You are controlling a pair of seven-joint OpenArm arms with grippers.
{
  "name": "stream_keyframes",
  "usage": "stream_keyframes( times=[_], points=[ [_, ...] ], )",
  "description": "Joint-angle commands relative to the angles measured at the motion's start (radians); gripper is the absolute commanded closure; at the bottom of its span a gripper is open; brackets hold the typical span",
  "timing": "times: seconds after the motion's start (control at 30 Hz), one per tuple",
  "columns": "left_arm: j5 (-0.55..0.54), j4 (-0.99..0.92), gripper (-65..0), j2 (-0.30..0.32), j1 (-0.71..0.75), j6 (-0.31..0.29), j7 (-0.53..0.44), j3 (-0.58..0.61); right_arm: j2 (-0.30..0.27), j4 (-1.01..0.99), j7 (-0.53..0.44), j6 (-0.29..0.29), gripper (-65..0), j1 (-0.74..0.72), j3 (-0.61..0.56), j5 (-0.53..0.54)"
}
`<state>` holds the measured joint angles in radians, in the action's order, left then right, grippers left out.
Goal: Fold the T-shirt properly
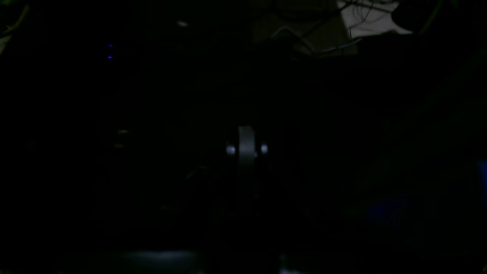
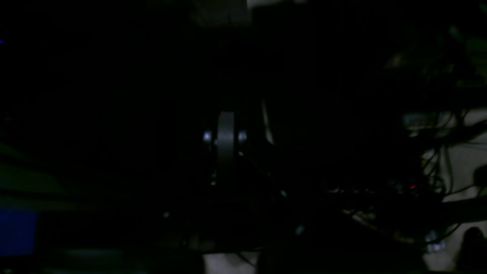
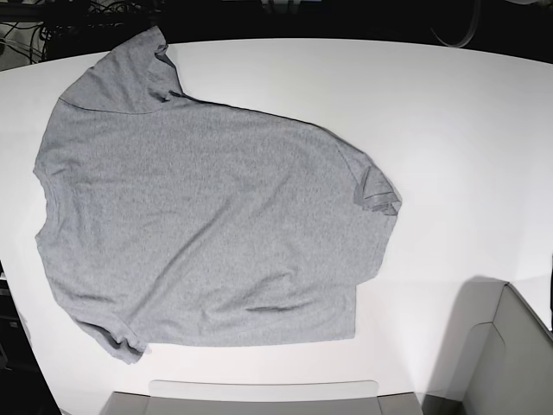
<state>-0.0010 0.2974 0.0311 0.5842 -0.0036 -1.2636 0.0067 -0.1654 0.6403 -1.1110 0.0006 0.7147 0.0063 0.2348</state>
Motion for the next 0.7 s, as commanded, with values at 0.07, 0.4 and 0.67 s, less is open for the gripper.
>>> stream_keyframes(
  times=[0.07,0.4,0.67],
  points=[
    [-0.001,0.159,-0.3,0.002,0.109,0.006,-0.075,-0.004,-0.01,0.187,-0.04,0.008,-0.3,0.113,-0.006,-0.002],
    [-0.003,0.558,-0.3,0.016,0.329,0.006,-0.075,-0.006,-0.012,0.545,-0.04,0.008,-0.3,0.276,0.002,-0.002],
    [0.0,0.734,-0.5,0.017,0.379,0.006,-0.074,-0.006,-0.036,0.771,-0.039,0.008,-3.4,0.331,0.025,0.079]
  ],
)
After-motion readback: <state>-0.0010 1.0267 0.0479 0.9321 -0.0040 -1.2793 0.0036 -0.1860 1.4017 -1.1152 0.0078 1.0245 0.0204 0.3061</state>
